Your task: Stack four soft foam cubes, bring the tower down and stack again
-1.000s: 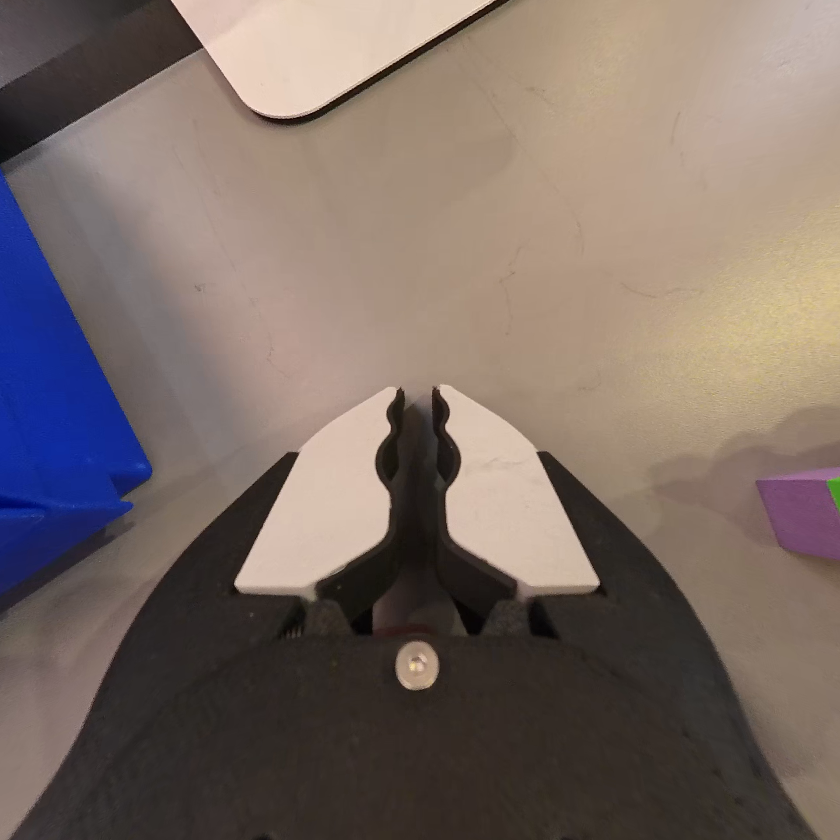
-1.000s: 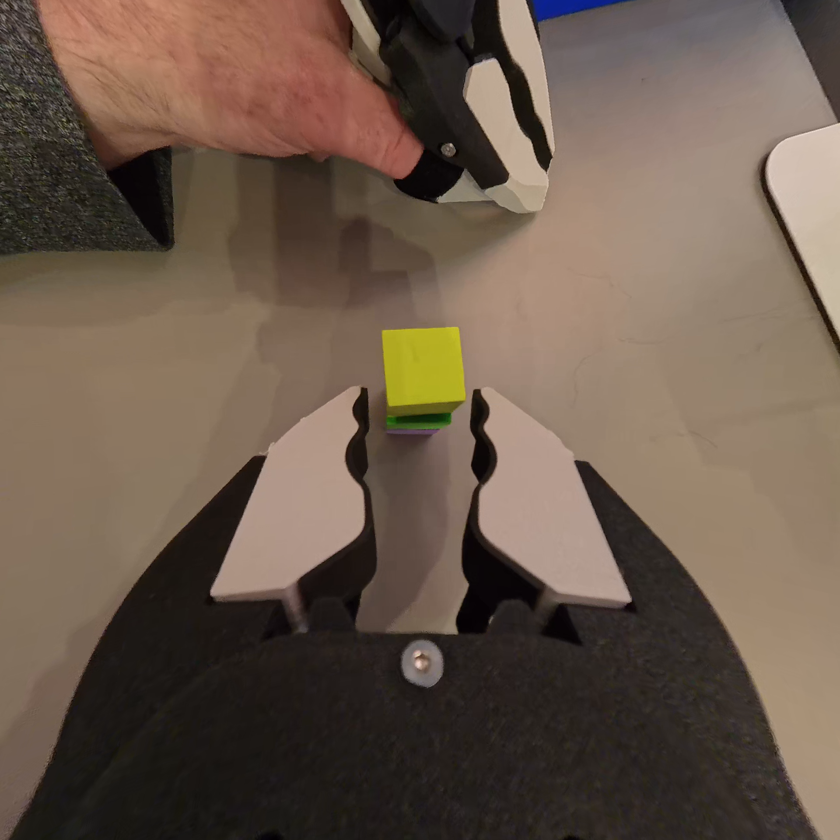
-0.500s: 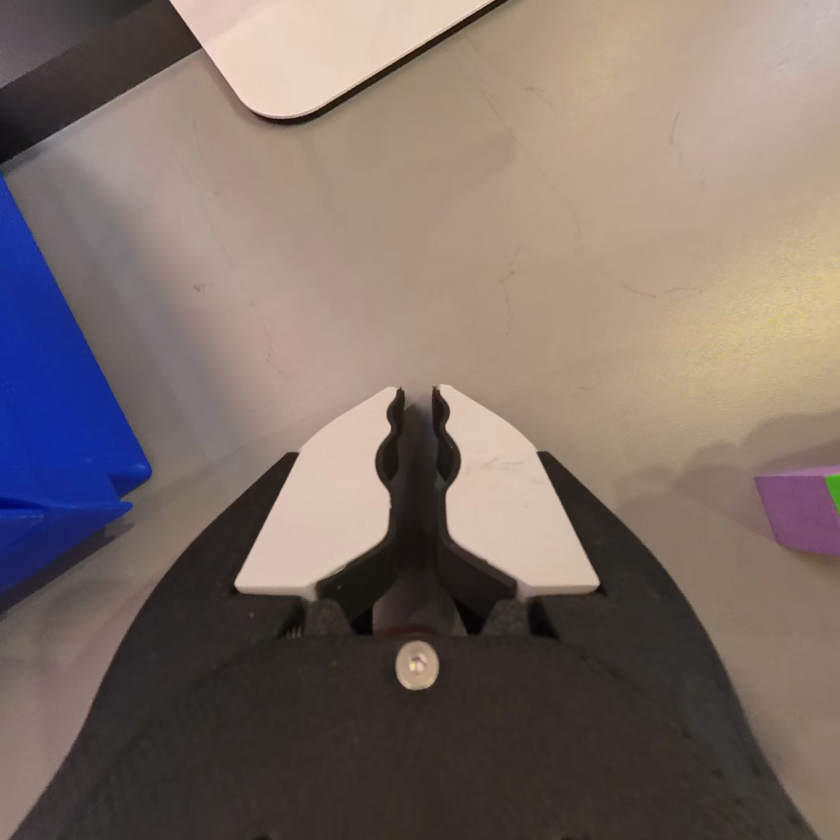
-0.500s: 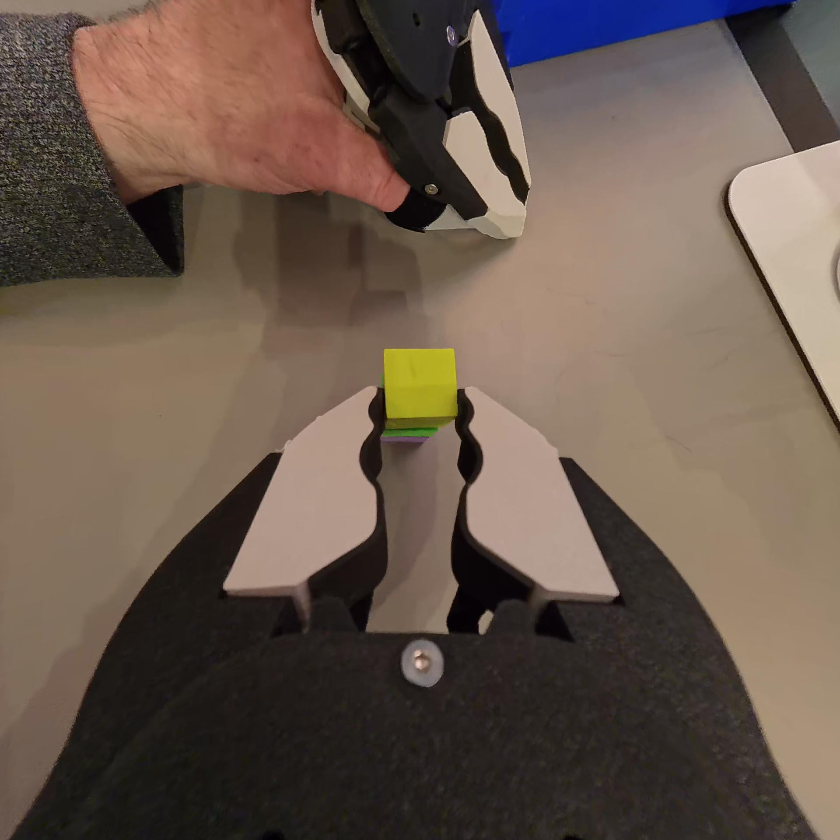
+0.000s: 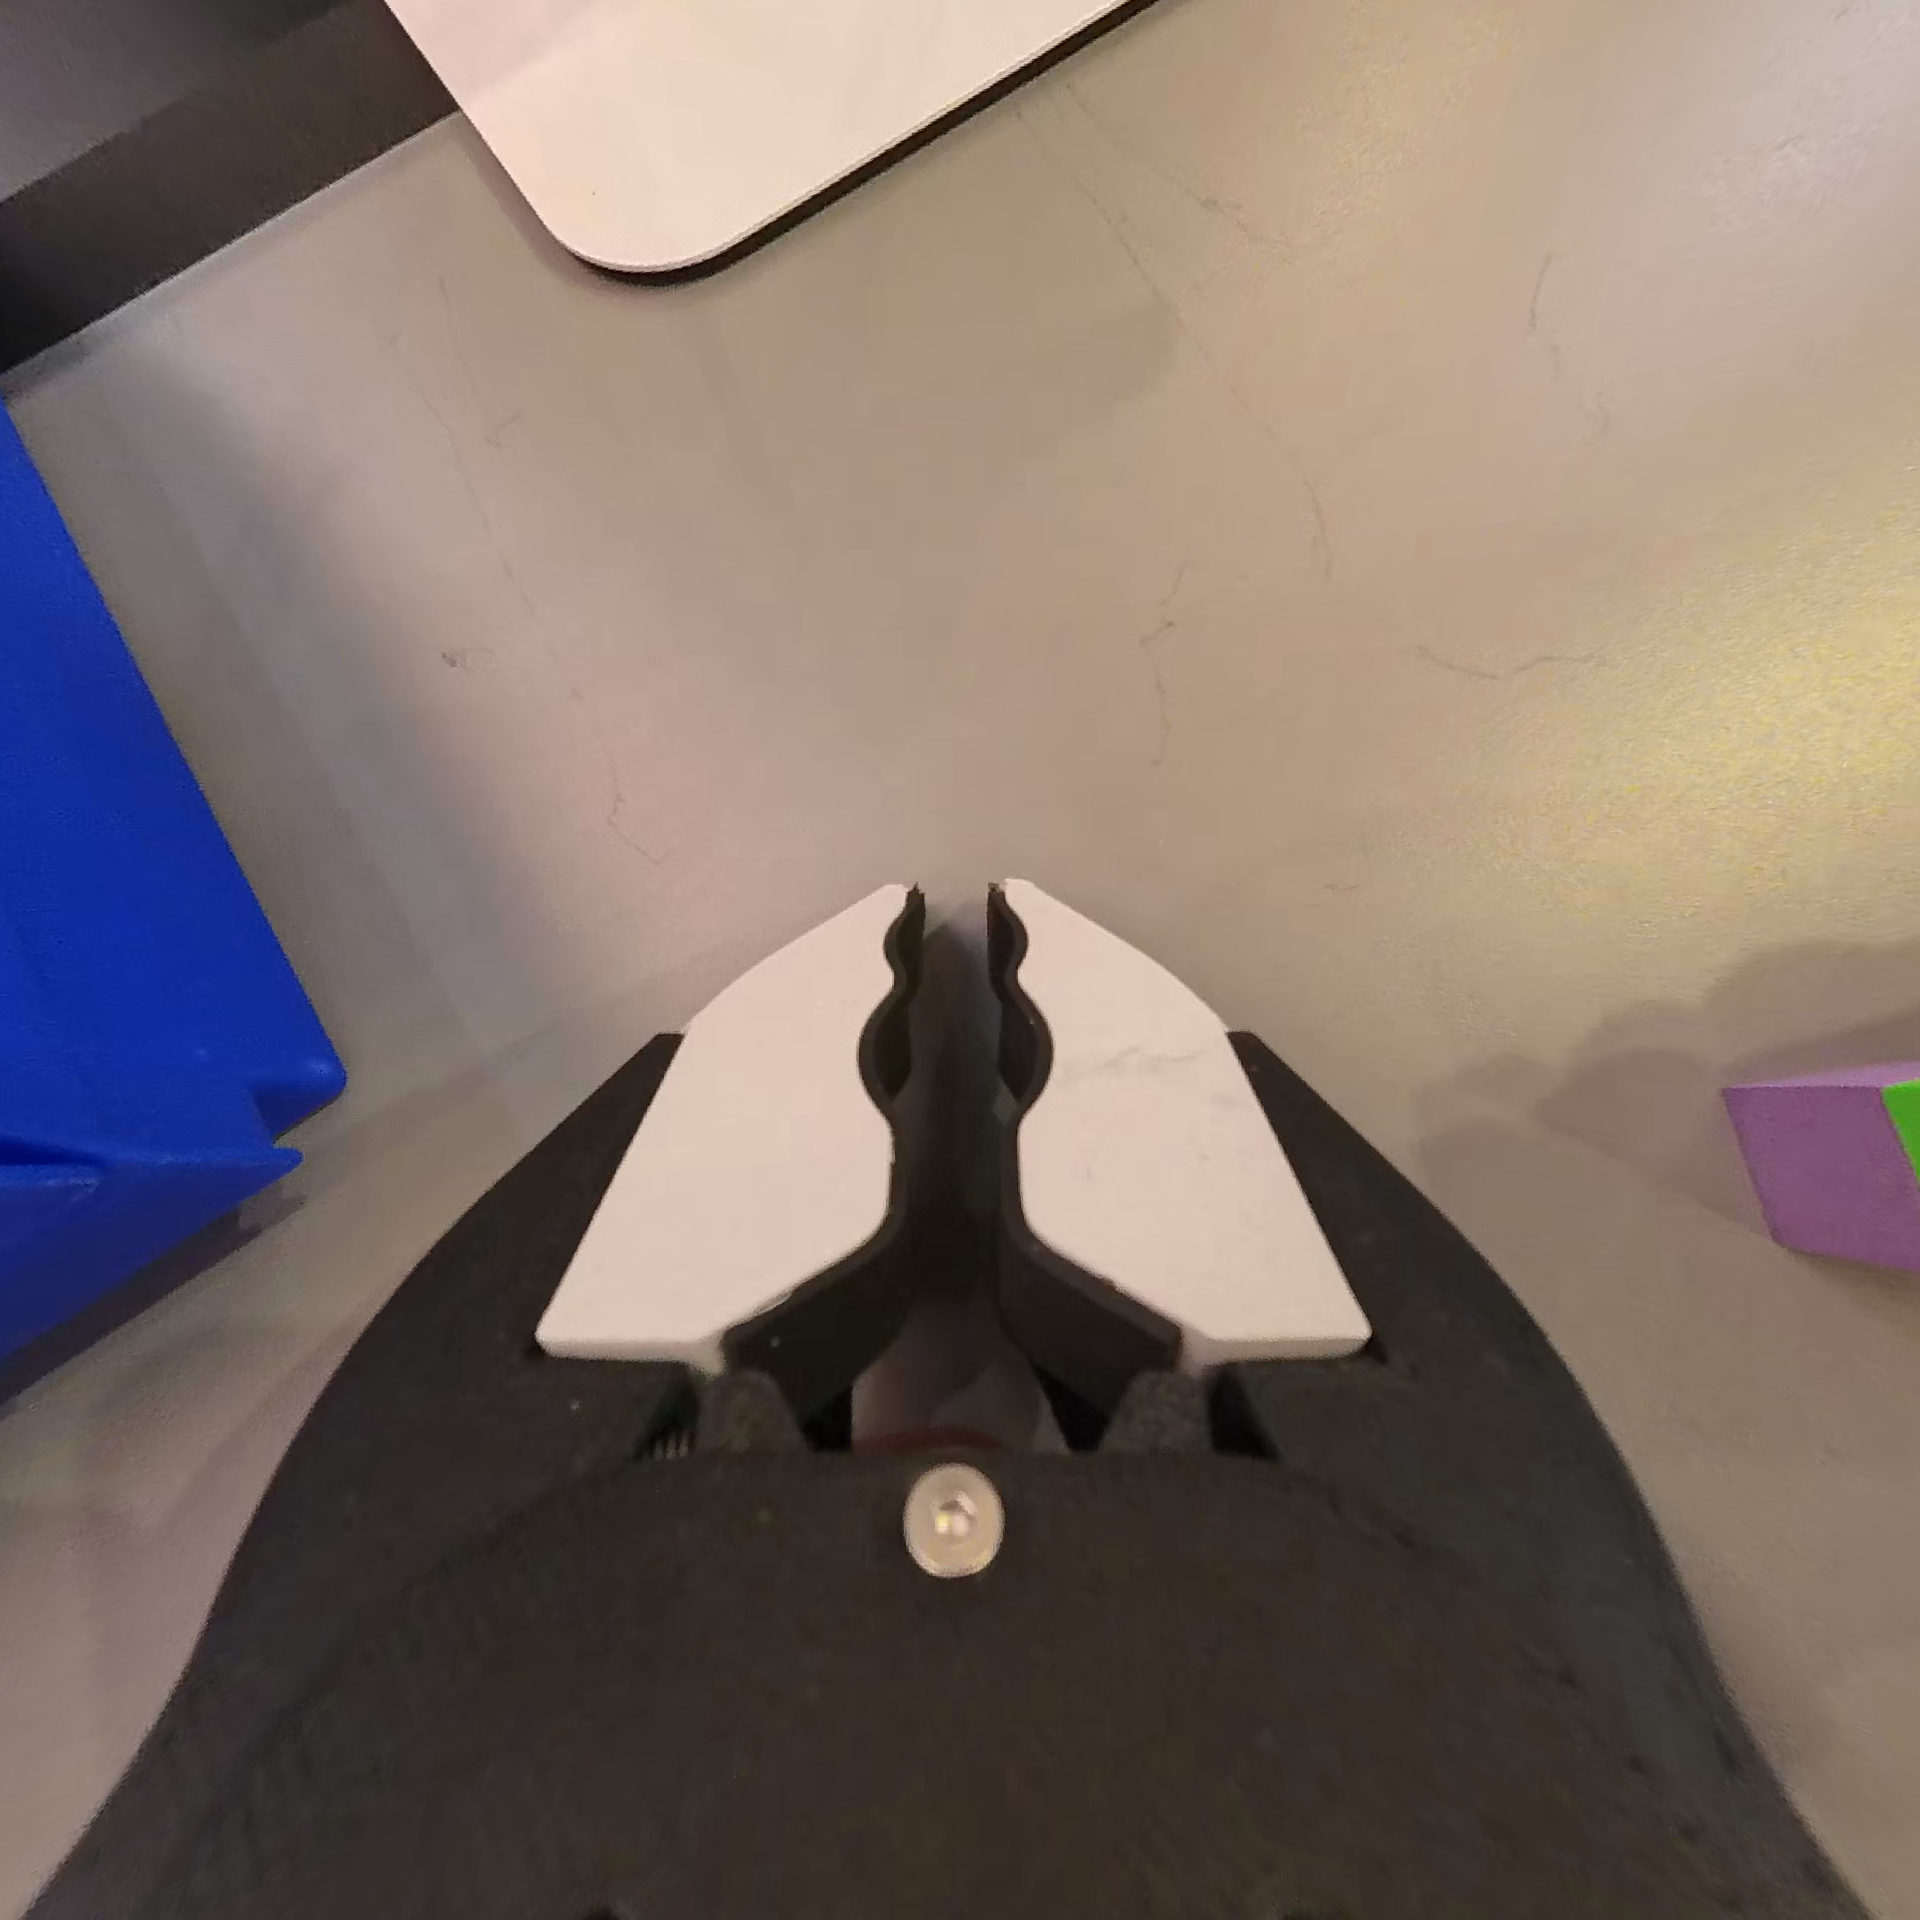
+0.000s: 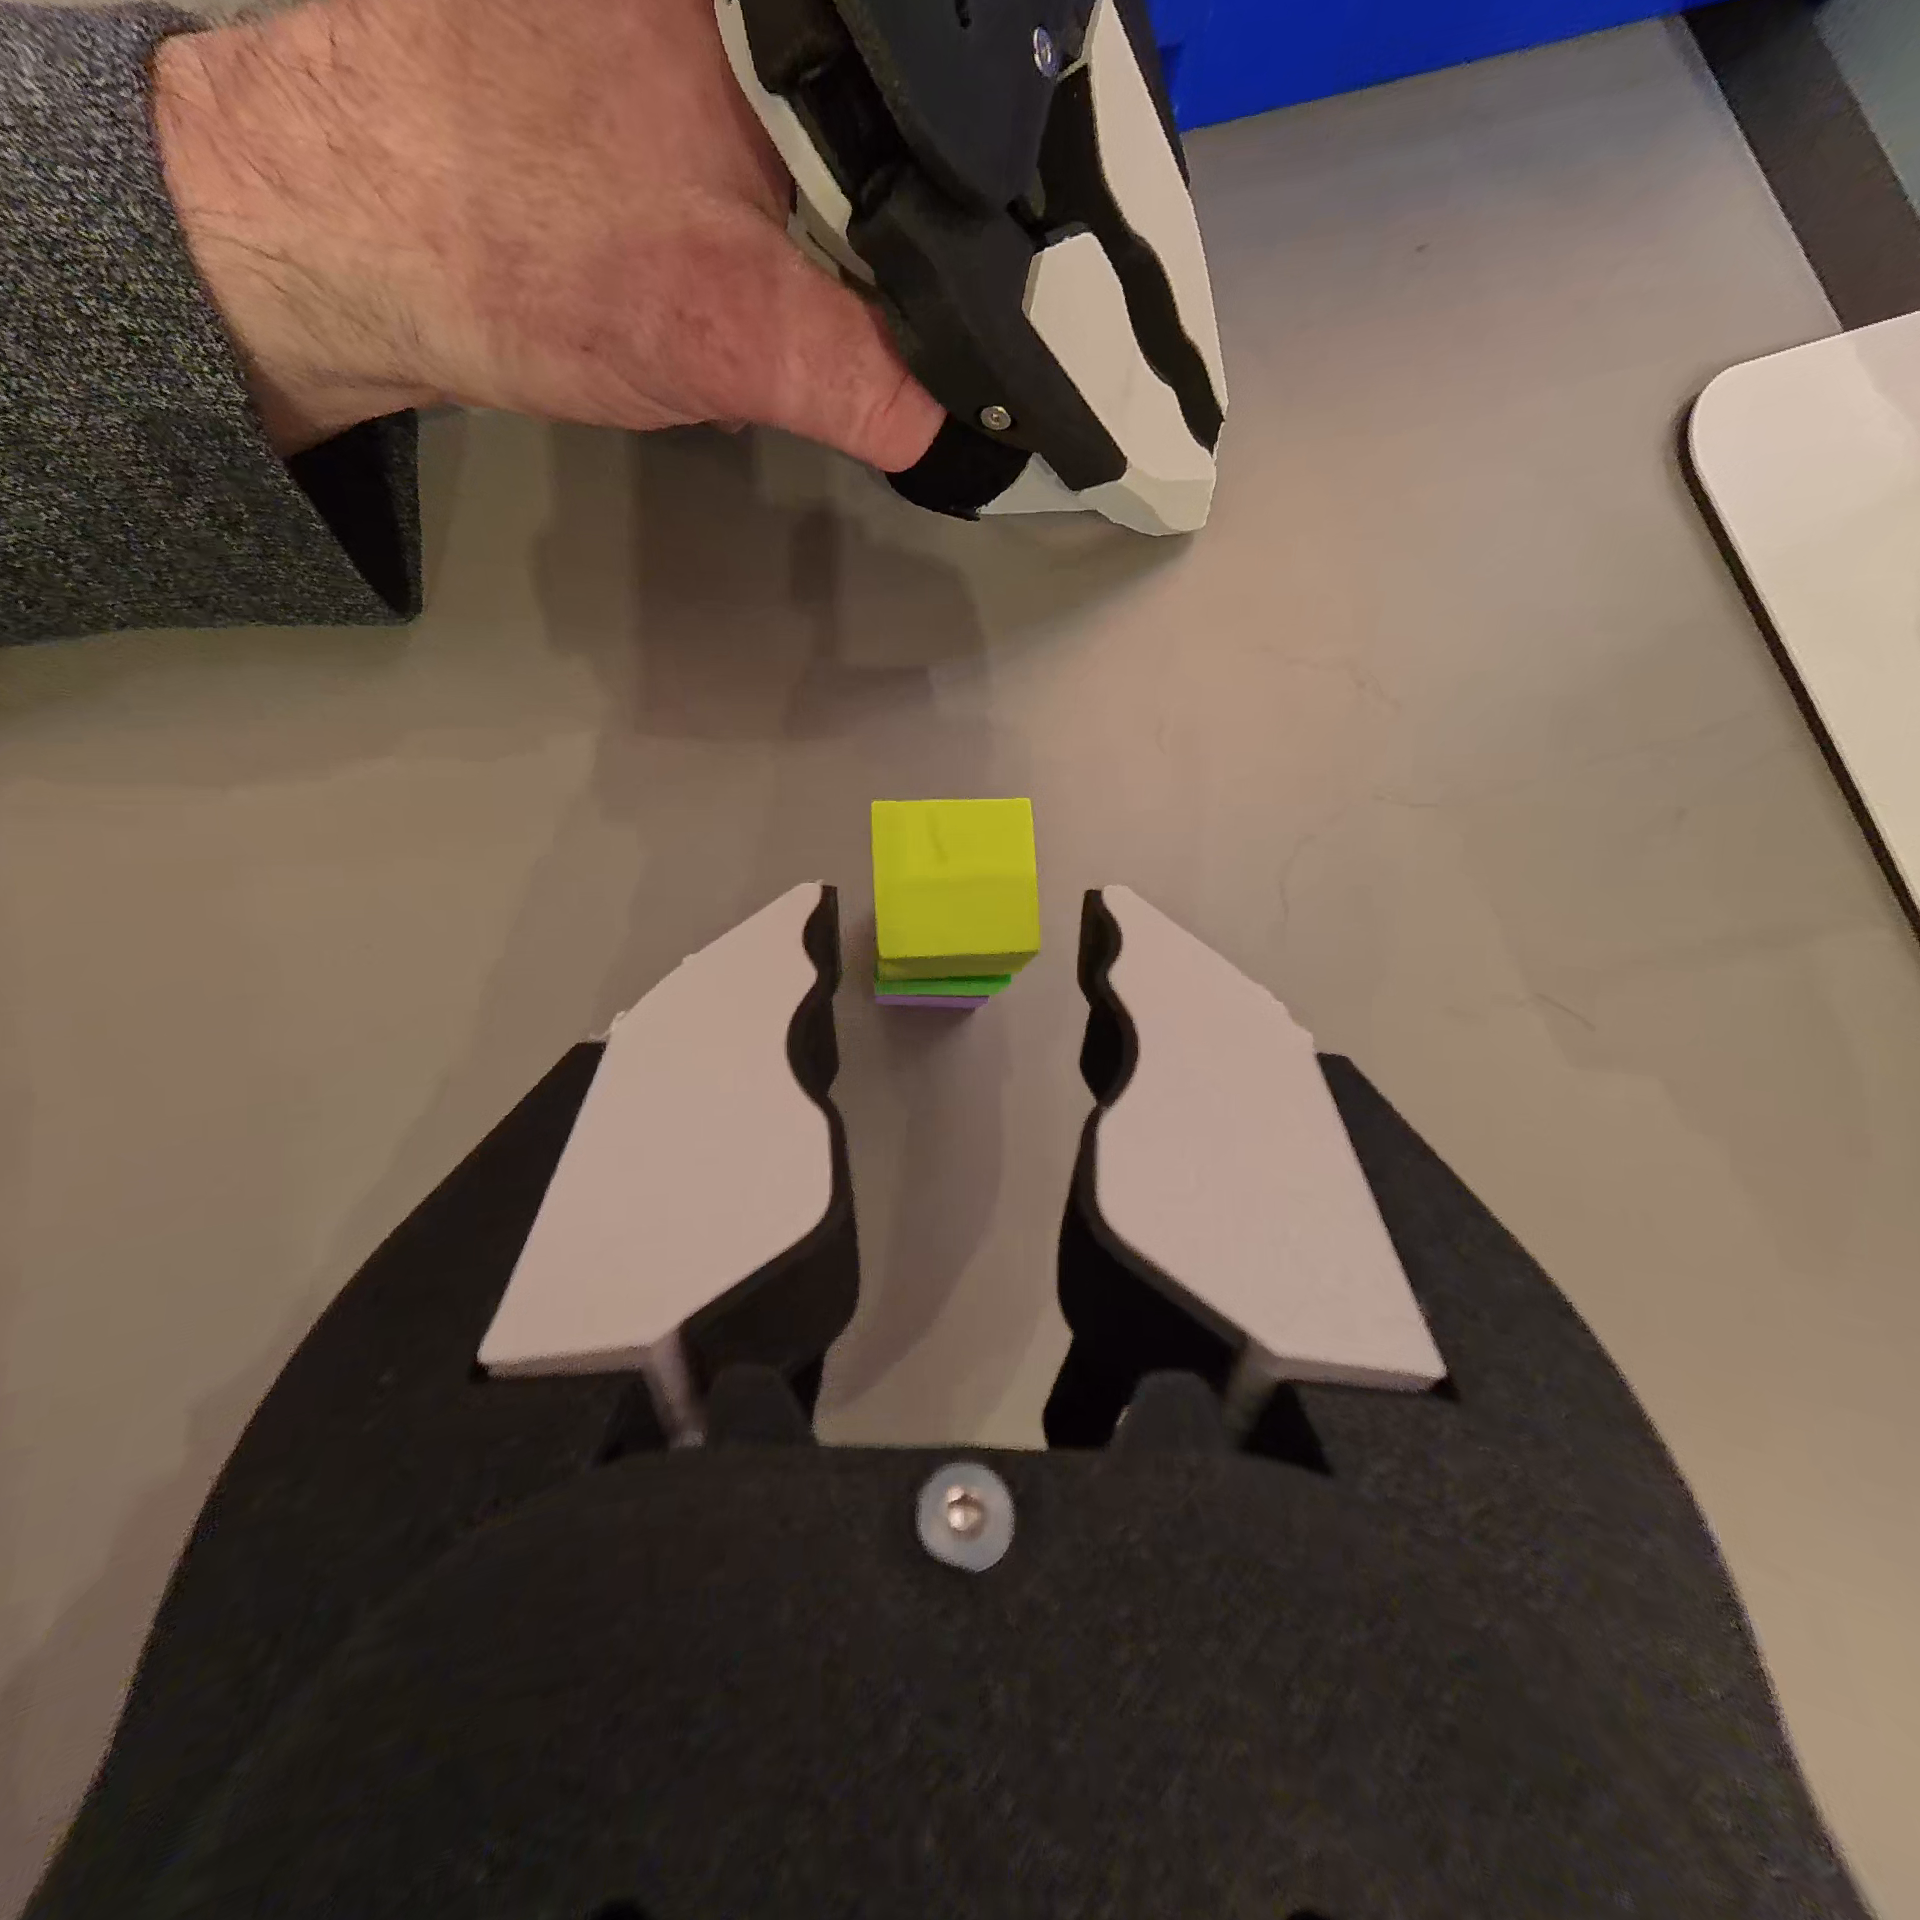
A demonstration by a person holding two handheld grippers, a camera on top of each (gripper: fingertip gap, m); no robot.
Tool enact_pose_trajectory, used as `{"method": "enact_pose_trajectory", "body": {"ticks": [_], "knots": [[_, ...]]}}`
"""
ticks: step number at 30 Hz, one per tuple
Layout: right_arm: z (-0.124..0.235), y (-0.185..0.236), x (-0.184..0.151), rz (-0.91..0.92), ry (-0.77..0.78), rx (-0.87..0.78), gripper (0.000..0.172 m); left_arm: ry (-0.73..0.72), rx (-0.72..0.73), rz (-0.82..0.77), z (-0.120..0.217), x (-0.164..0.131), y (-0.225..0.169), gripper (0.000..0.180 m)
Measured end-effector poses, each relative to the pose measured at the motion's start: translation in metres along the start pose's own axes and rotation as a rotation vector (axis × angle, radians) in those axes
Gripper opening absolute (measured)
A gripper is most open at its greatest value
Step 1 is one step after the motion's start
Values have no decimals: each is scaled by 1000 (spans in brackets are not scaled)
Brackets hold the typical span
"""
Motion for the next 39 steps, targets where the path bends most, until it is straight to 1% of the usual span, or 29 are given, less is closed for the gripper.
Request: {"method": "enact_pose_trajectory", "body": {"ticks": [2, 4, 6, 8, 11, 13, 15, 17, 21, 23, 25, 27, 29, 31, 33, 34, 37, 39], "knots": [[5, -1, 1, -2, 0, 1, 46, 0, 0, -1, 0, 0, 0, 11], [20, -8, 1, 13, -9, -18, 48, 0, 0, -2, 0, 0, 0, 11], [44, -26, -2, 6, -14, -61, 48, 0, 0, -3, 0, 0, 0, 11], [75, -53, -11, -3, -13, -136, 48, 0, 0, -3, 0, 0, 0, 12], [124, -97, -42, -33, 56, -253, 51, 0, 0, -2, 0, 0, 0, 12], [153, -120, -67, -46, 96, -300, 52, 0, 0, -1, 0, 0, 0, 12], [176, -139, -94, -50, 156, -340, 55, 0, 0, 1, 0, 0, 0, 12], [188, -152, -118, -64, 201, -331, 55, 0, -1, 1, 0, 0, 0, 12], [191, -164, -146, -83, 237, -303, 57, 0, -2, 1, 0, 0, 0, 12], [189, -169, -153, -84, 269, -307, 58, -1, -3, 0, 0, 0, 0, 12], [188, -174, -155, -82, 247, -304, 54, -1, -4, -1, 0, 0, -1, 12], [190, -181, -164, -90, 274, -305, 52, -1, -5, -2, 0, 0, -1, 11], [191, -188, -174, -105, 295, -296, 46, -1, -6, -3, 0, 0, -1, 11], [192, -192, -182, -134, 309, -282, 45, -1, -7, -3, 0, 0, -1, 11], [188, -192, -187, -142, 311, -255, 34, -1, -8, -2, 0, 0, -1, 11], [186, -192, -191, -138, 337, -259, 28, 0, -9, 0, 0, 0, -1, 11], [183, -188, -182, -161, 312, -265, 27, 0, -10, 1, 0, 0, -1, 11], [178, -177, -157, -172, 266, -271, 27, 0, -11, 3, 0, 0, -1, 11]]}}
Point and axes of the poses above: each gripper's, where its closed fingertips meet, z back along the fingers, x out of its top, y = z × x across the jaws, the point moved 6 cm from there along z, back along the fingers, and after that the axes turned 14 degrees about -y, right-handed, at the moved point
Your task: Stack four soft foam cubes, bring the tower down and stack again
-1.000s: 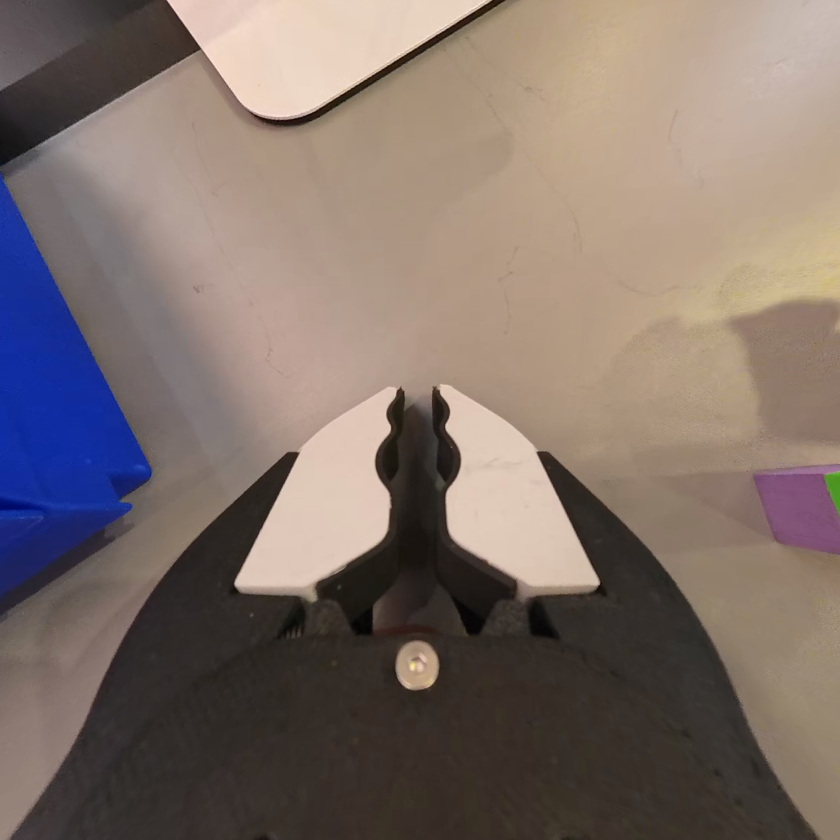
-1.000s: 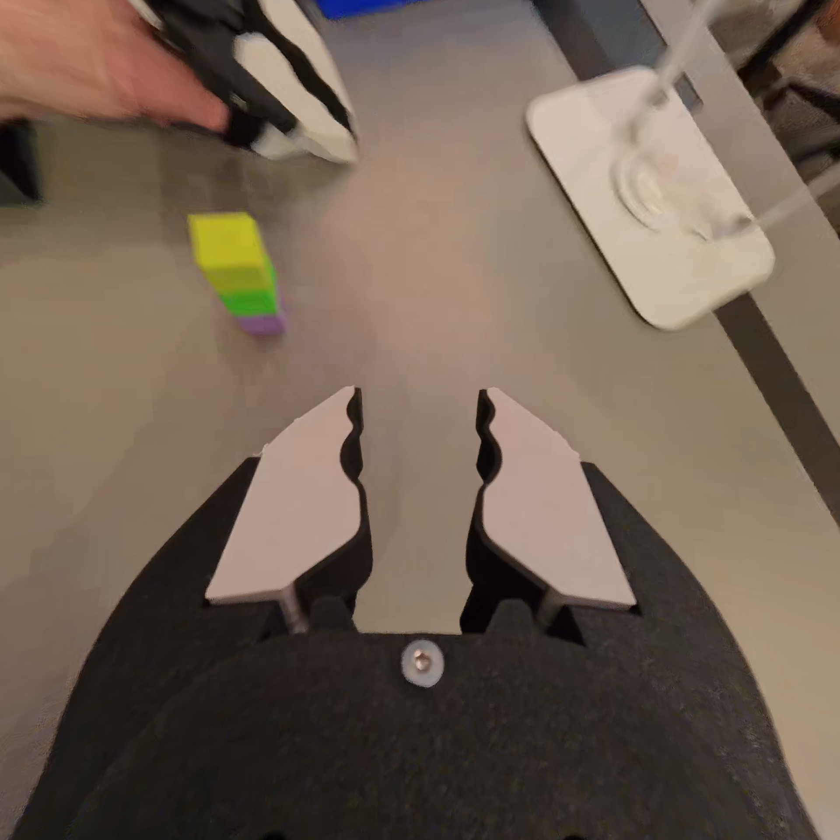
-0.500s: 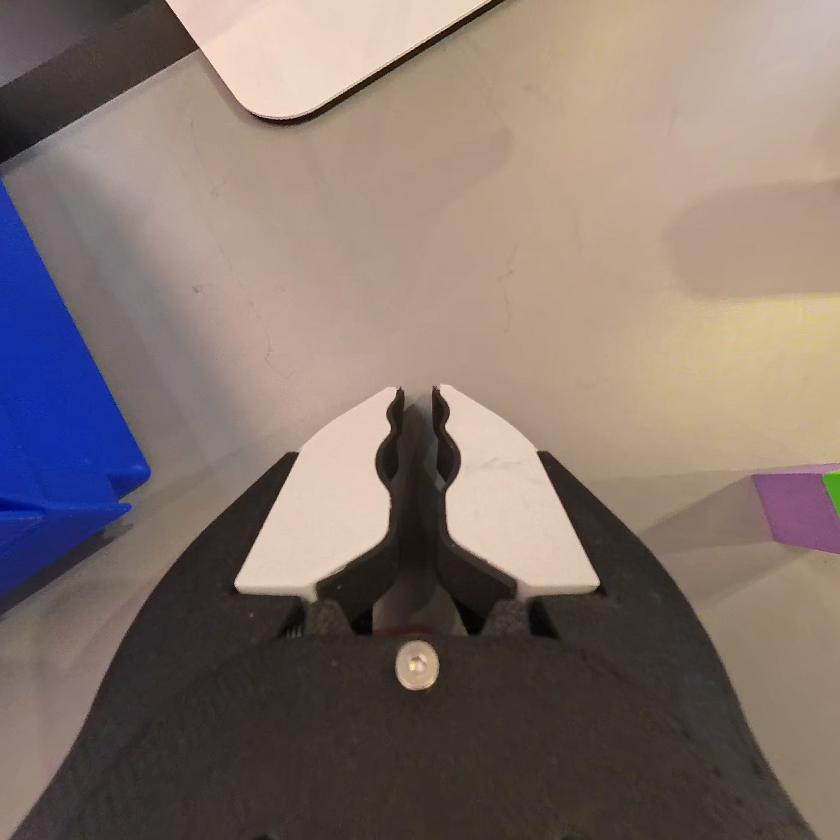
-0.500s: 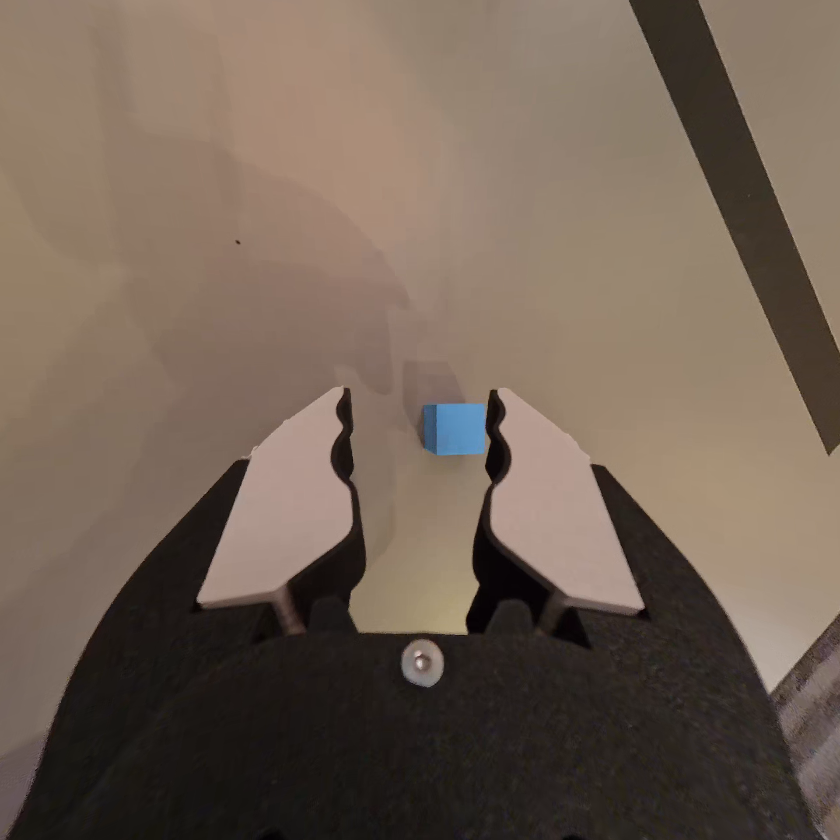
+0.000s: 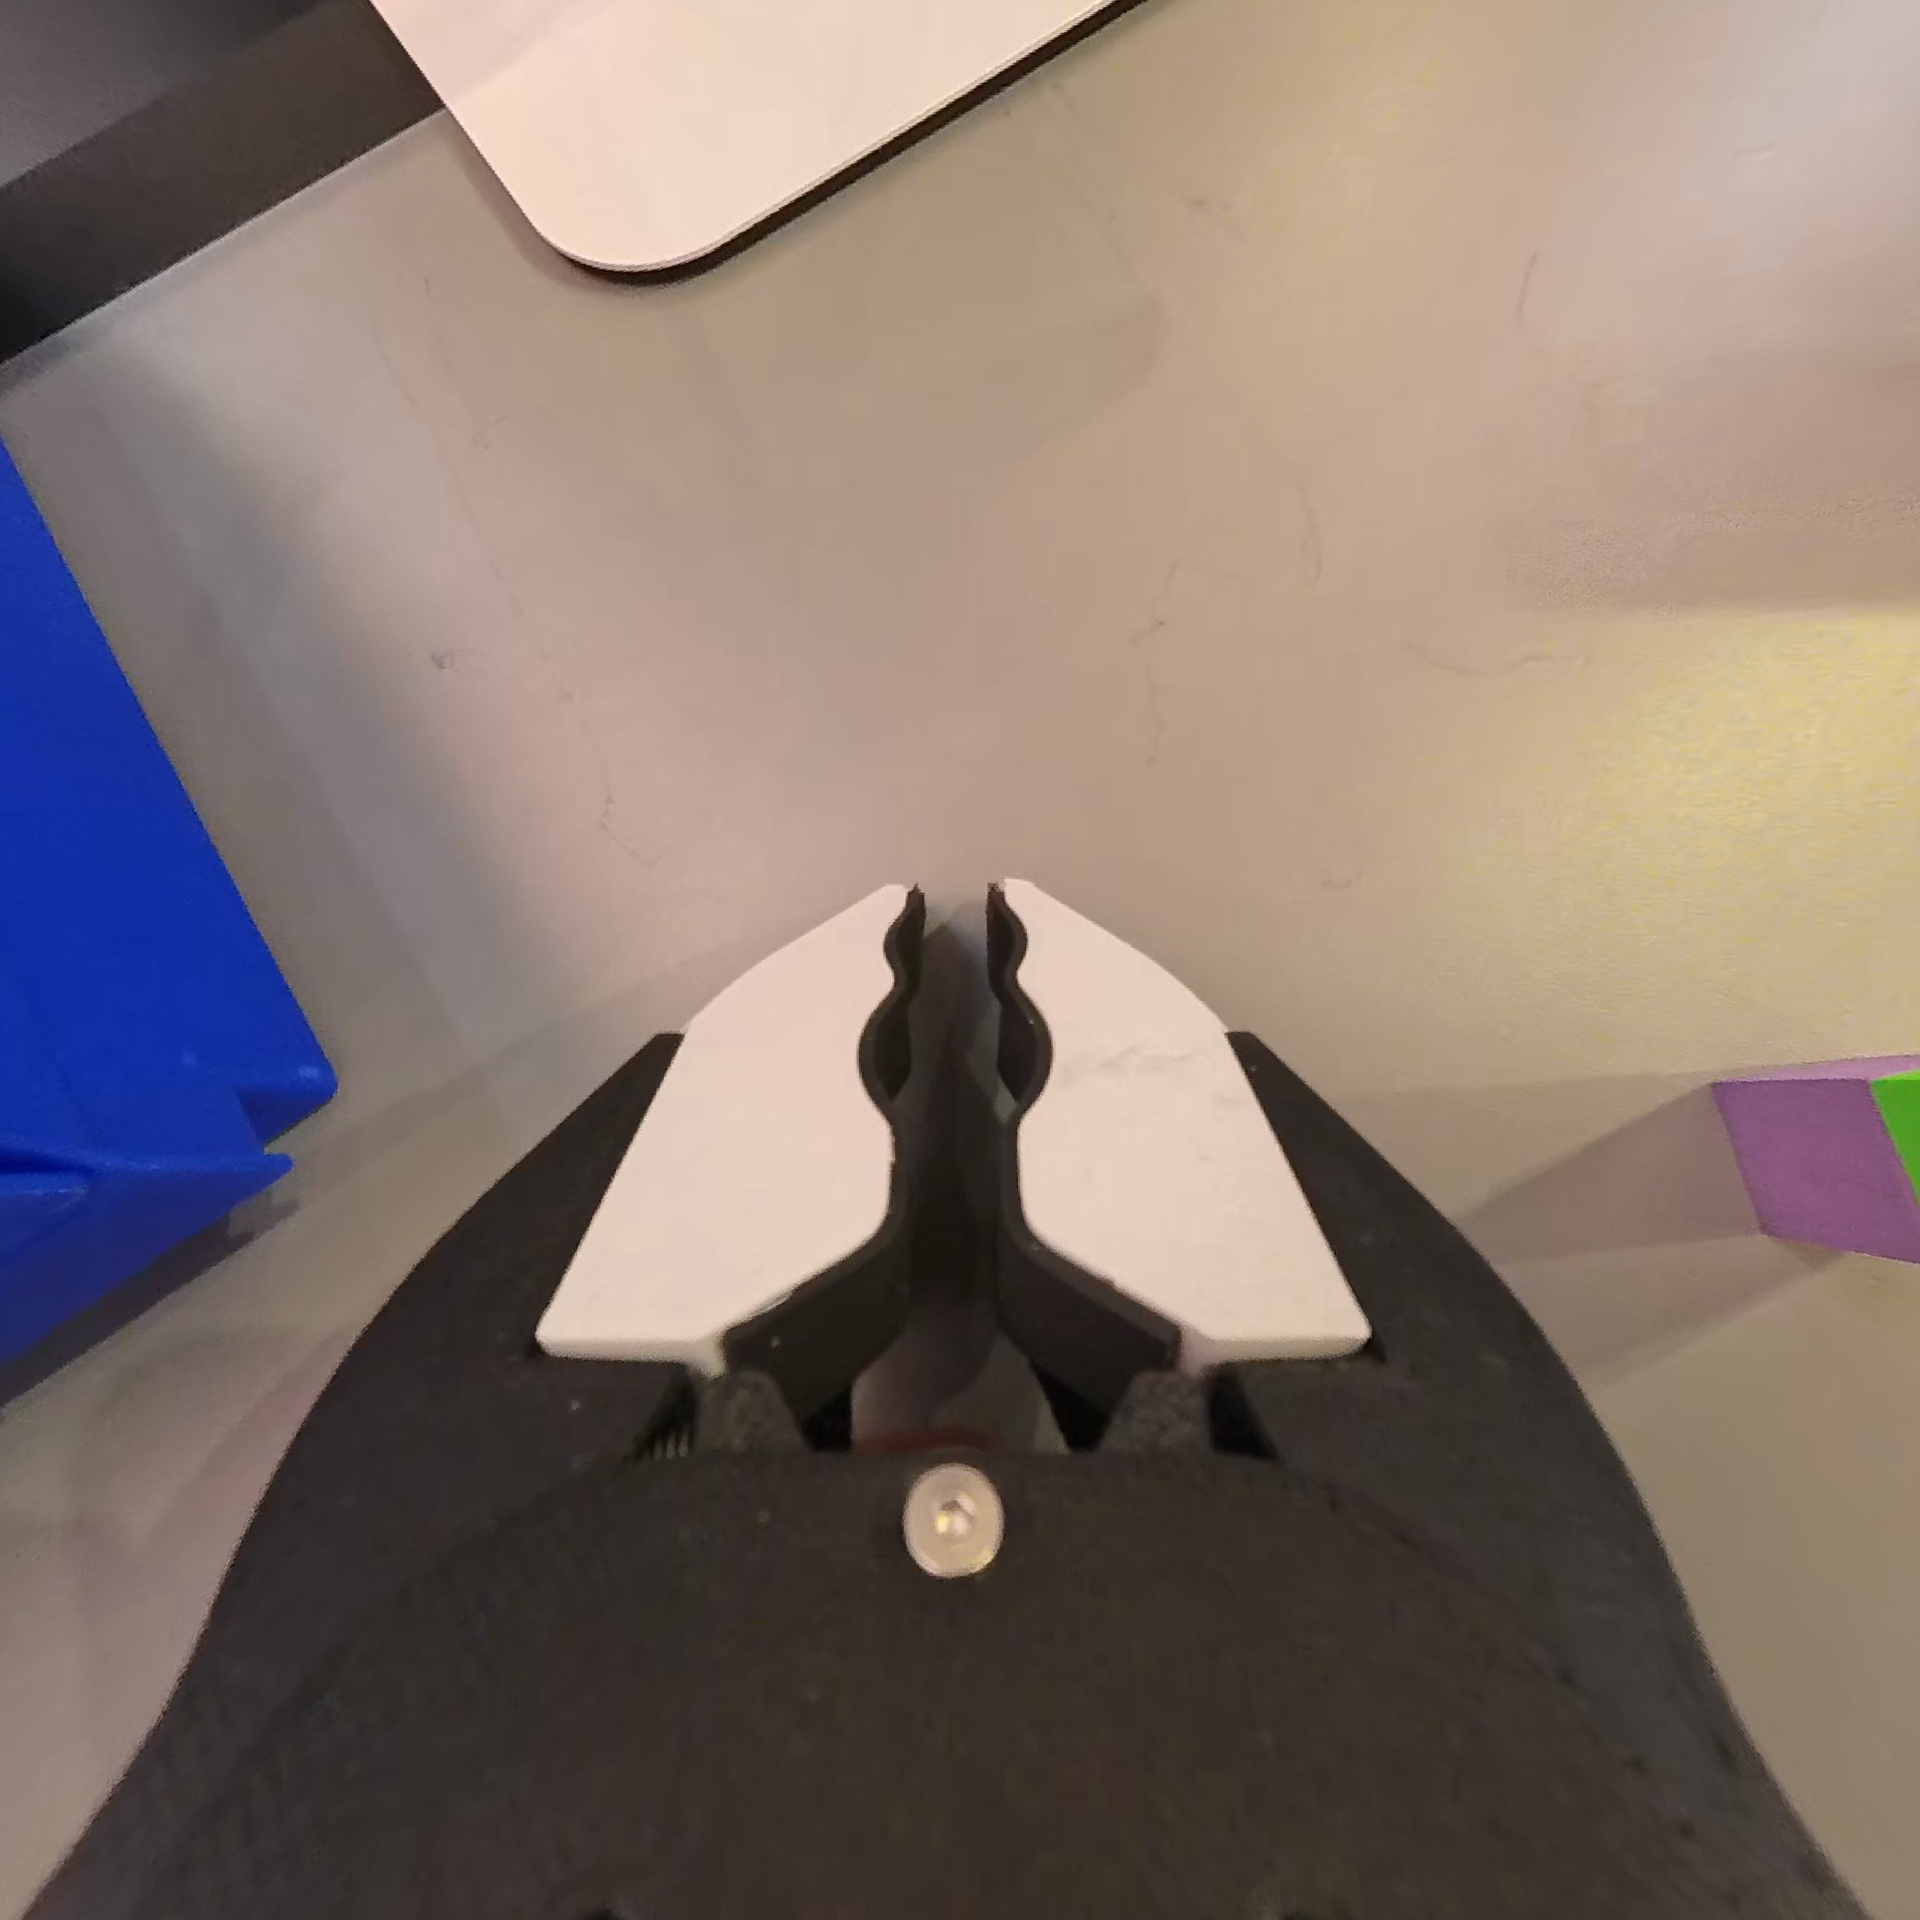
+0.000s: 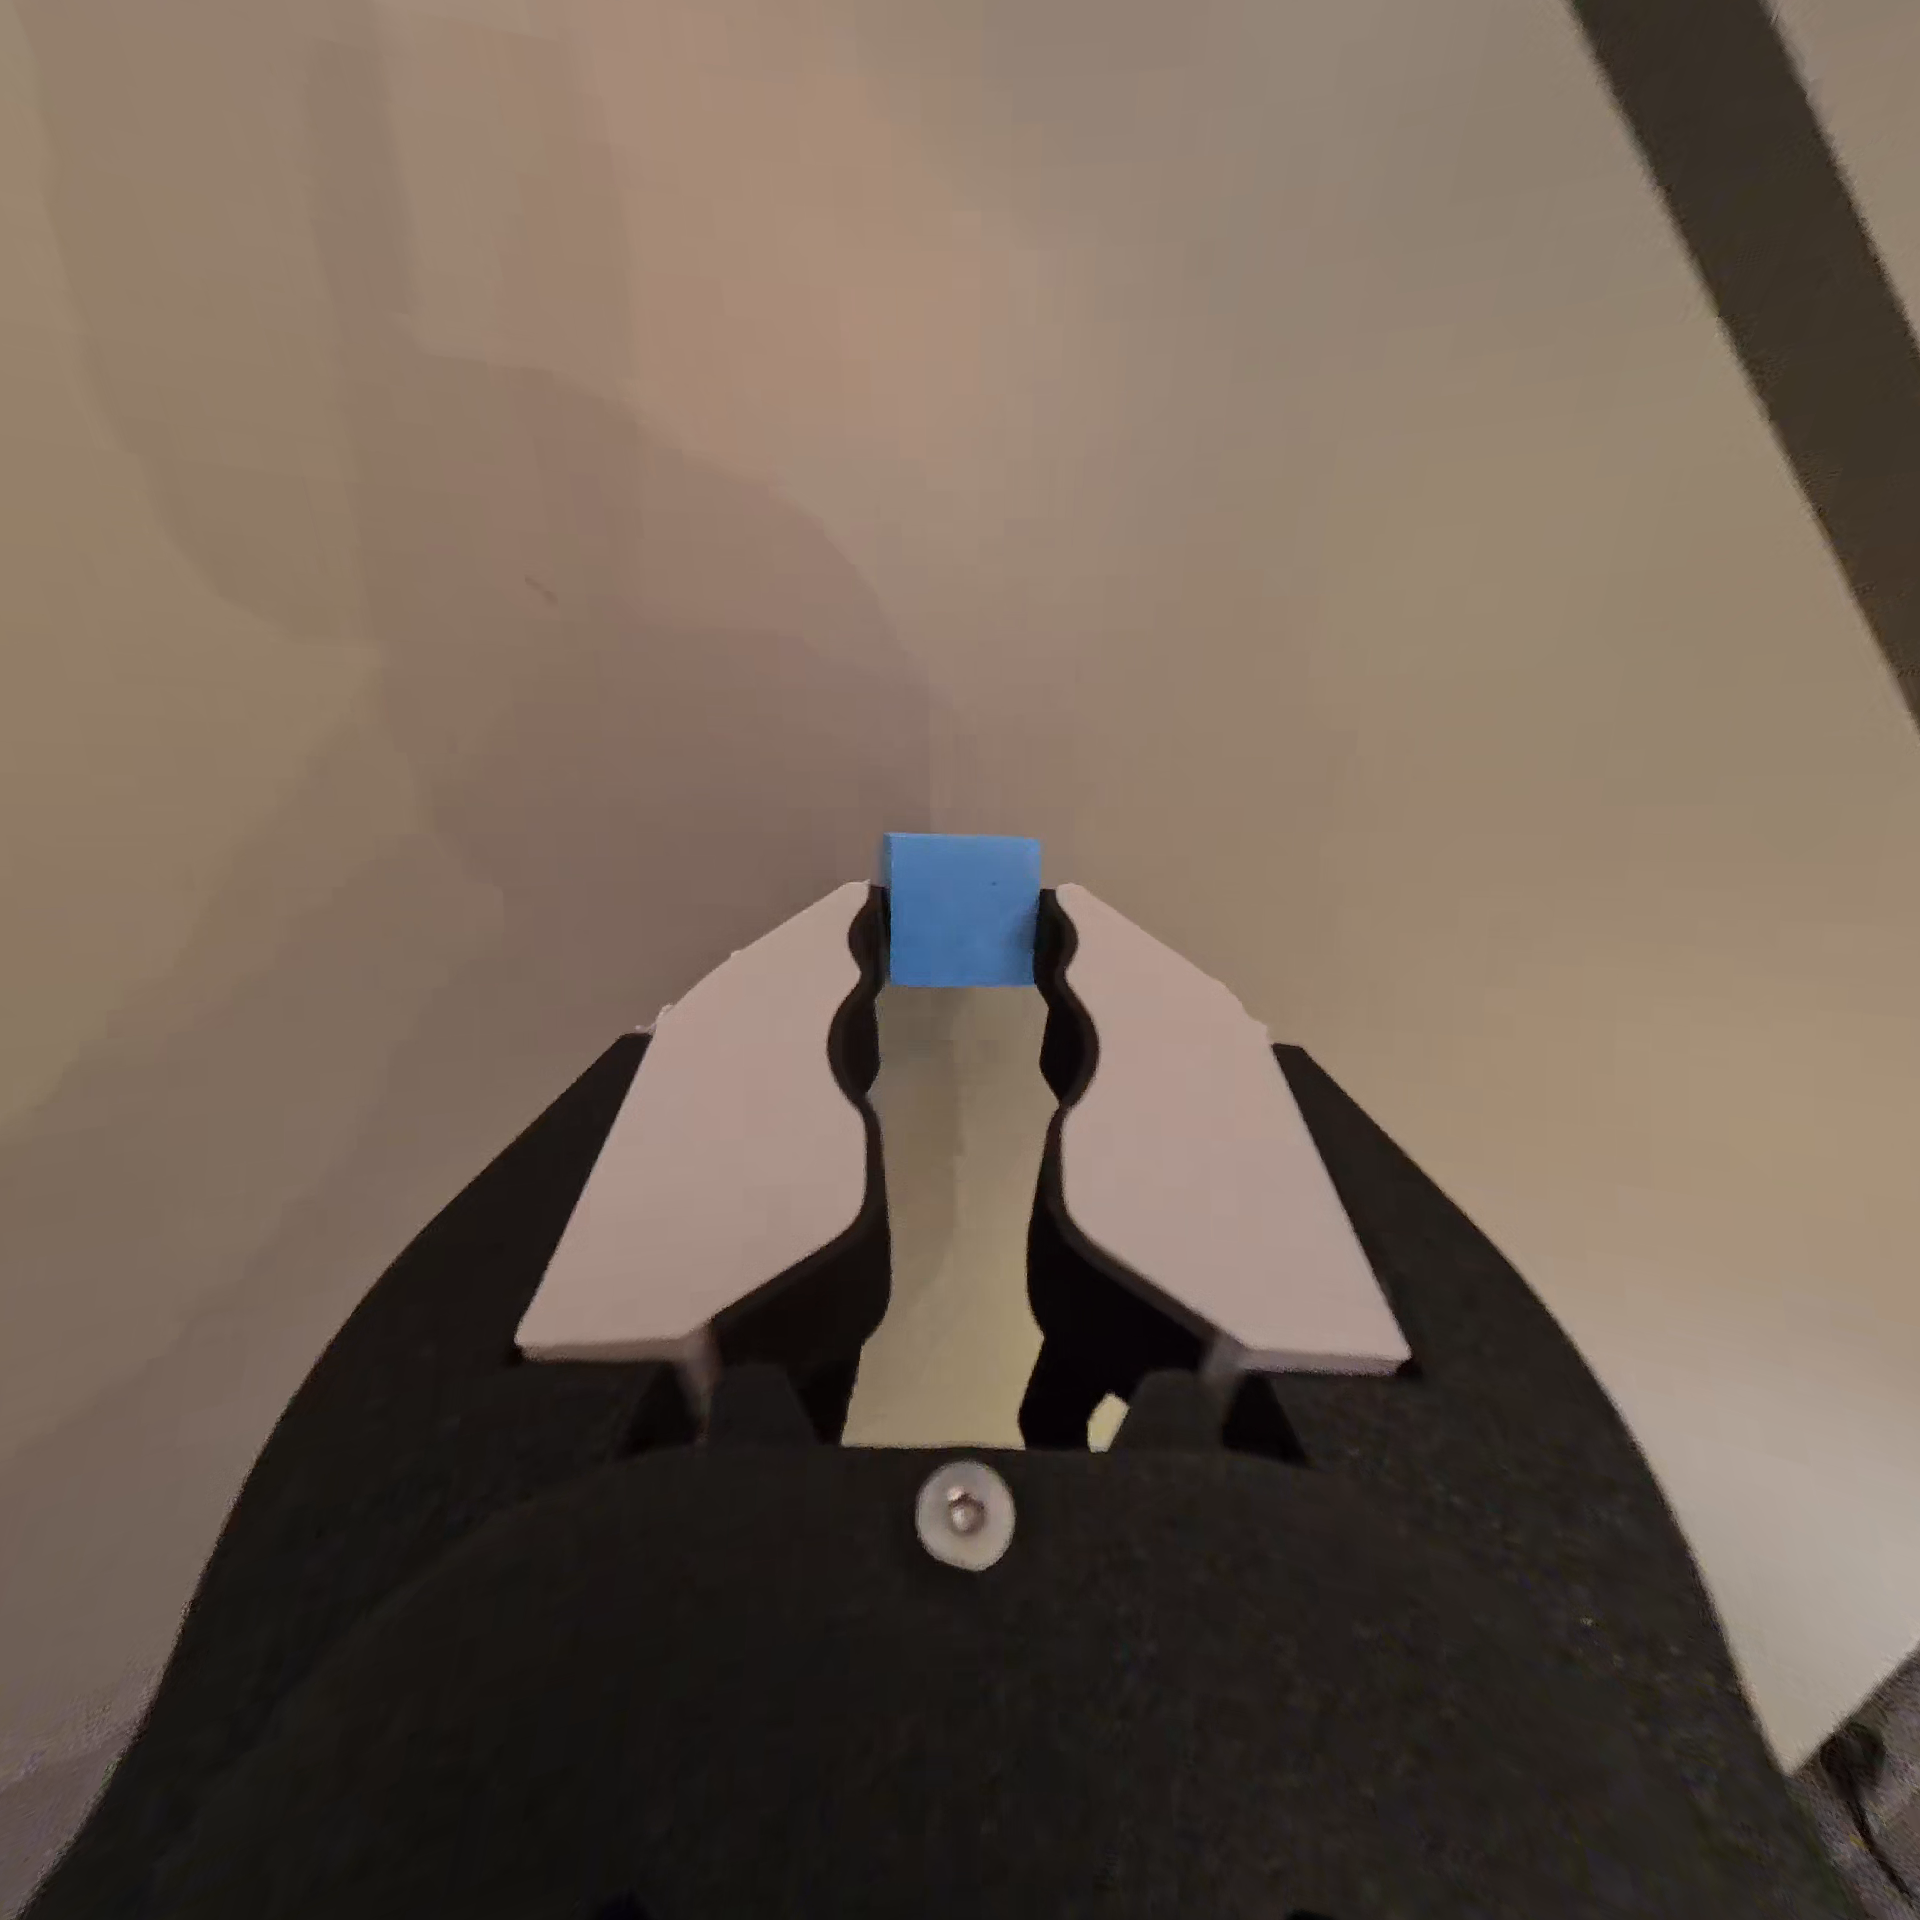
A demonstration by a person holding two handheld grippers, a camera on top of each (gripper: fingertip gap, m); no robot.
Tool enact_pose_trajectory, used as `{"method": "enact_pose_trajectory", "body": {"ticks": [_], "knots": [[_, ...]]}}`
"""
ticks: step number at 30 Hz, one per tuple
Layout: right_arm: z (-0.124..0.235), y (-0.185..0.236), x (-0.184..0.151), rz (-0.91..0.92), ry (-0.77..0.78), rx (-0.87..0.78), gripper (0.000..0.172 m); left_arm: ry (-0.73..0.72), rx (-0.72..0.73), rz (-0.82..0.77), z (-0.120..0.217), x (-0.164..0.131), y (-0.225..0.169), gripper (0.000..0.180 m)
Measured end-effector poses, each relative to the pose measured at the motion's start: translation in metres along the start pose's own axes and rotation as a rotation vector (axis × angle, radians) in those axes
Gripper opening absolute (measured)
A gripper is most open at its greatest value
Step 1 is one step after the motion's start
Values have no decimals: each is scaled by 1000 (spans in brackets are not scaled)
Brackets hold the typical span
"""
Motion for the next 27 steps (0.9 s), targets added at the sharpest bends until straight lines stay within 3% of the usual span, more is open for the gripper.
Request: {"method": "enact_pose_trajectory", "body": {"ticks": [6, 11, 17, 27], "knots": [[11, 104, 112, 98, -161, 90, 27, -1, 2, -4, 0, 0, 0, 11], [-5, 187, 172, 179, -182, 214, 27, -3, 6, -15, 1, 0, -1, 12], [-26, 228, 196, 224, -136, 253, 27, -1, 4, -9, 0, 0, -1, 12], [-45, 241, 193, 248, -63, 265, 27, 1, 0, -3, 0, 0, 0, 13]]}}
Point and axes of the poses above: each gripper's, where its closed fingertips meet, z back along the fingers, x out of its top, y = z × x across the jaws, the point moved 6 cm from there along z, back along the fingers, and after that the axes turned 14 degrees about -y, right-handed, at the moved point
